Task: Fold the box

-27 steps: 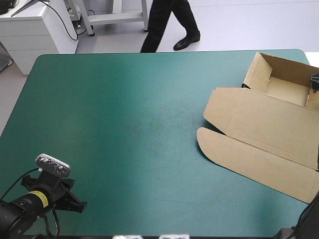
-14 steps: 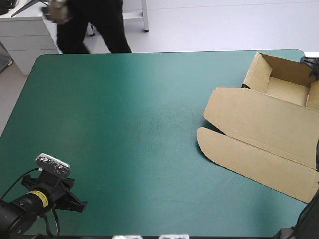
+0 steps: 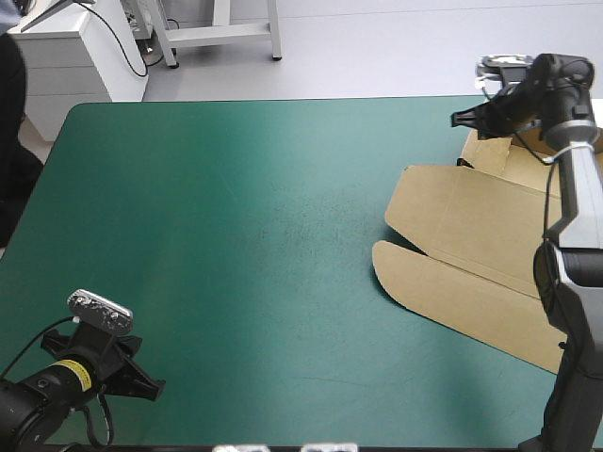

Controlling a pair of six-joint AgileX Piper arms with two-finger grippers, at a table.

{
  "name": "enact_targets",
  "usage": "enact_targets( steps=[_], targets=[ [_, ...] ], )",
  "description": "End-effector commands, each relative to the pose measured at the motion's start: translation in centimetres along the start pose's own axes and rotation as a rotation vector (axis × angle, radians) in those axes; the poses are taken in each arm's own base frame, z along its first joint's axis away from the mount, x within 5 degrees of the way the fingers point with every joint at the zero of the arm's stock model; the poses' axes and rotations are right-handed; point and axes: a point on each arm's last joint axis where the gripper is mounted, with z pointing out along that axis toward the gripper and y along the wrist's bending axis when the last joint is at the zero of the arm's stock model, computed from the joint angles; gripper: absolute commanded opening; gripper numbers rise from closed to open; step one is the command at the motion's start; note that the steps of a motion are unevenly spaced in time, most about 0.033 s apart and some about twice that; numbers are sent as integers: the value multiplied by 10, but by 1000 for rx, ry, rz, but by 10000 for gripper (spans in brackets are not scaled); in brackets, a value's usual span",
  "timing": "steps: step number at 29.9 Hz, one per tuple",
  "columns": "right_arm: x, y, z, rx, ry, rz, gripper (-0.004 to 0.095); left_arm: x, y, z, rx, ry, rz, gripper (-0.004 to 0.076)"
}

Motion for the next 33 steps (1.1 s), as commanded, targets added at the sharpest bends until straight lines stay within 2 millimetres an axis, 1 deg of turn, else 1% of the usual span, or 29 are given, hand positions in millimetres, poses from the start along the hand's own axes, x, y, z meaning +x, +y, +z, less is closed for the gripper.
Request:
enact_targets(
  steps=[1,3,5,8,10,13,16,17,20,22,23,25,26,29,31,32,33],
  targets=[
    [-8,48,-48,-32,-112,-110,0,-10,1,-5,-5,-73,-1,-8],
    [-7,69,-54,-36,-121,-157,0,-10,1,-5,-5,-73,-1,-8],
    [-6,85,-66,-44,-143,-184,0,-10,1,-5,-5,-73,-1,-8],
    [-3,100,-87,-68,-181,-202,0,-10,1,-5,-5,-73,-1,-8],
    [-1,104,-104,-77,-214,-200,0,-10,1,-5,-5,-73,-1,-8],
    [6,105,-136,-80,-266,-203,-2,-10,1,-5,-5,-73,-1,-8],
    [21,100,-164,-50,-287,-209,-2,-11,1,-5,-5,-78,-1,-8],
    [28,99,-167,-39,-274,-211,-2,-11,1,-5,-3,-85,-2,-8],
    [56,93,-182,-9,-240,-231,-2,-13,0,-5,11,-100,-13,-8],
    [82,88,-189,15,-203,-246,-2,-13,-1,-5,18,-101,-18,-8],
    [95,87,-196,20,-202,-252,-2,-13,-1,-5,22,-101,-21,-8],
    [124,83,-204,29,-201,-254,-2,-14,-2,-5,34,-112,-30,-8],
    [137,81,-203,27,-195,-254,-2,-15,-3,-6,39,-122,-33,-8],
    [180,78,-213,10,-244,-248,-2,-17,-3,-6,41,-143,-35,-8],
    [213,75,-220,5,-277,-246,-2,-17,-3,-6,41,-144,-35,-8],
    [227,73,-227,4,-310,-246,-2,-17,-3,-6,43,-141,-36,-8],
    [244,72,-228,0,-326,-241,-2,-17,-3,-6,44,-139,-37,-8]
  ],
)
